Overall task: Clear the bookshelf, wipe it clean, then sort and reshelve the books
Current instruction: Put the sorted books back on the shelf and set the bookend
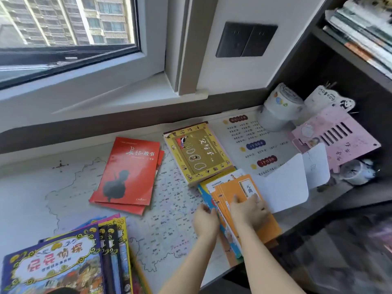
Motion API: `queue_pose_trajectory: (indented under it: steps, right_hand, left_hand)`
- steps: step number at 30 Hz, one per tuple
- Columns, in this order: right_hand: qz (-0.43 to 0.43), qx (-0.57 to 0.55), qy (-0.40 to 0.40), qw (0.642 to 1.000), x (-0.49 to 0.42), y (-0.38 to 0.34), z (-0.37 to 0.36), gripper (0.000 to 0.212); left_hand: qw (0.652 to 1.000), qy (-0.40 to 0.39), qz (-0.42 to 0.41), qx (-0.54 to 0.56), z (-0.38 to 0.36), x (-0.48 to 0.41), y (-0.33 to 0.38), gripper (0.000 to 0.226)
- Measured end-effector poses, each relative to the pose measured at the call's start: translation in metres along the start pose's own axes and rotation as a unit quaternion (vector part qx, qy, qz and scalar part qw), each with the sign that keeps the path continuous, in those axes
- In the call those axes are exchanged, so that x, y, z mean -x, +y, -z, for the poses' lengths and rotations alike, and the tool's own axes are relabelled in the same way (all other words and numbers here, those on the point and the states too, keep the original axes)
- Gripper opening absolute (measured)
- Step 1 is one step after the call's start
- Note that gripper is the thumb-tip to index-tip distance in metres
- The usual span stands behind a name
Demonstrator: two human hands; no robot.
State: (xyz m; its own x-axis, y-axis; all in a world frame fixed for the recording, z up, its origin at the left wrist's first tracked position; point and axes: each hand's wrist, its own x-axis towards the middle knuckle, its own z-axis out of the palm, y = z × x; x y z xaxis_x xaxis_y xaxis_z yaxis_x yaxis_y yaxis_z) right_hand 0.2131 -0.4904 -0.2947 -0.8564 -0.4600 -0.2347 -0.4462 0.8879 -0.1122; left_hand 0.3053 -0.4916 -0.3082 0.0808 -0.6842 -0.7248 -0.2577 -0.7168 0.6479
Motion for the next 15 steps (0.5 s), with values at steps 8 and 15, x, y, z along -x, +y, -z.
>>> queue_pose_trajectory:
  steps: [8,15]
  right_hand:
    - [-0.024,0.018,-0.014,0.999,-0.01,0.001,-0.004,0.072]
    - [-0.046,0.019,-0.046,0.998,-0.019,-0.005,0.005,0.064]
  left_hand:
    - [0.997,0.006,-0.015,-0.08,-0.01,-0.008,0.012,0.029]
    - [0.993,-0.039,-0.114,-0.017,0.003,0.022,0.03,0.008]
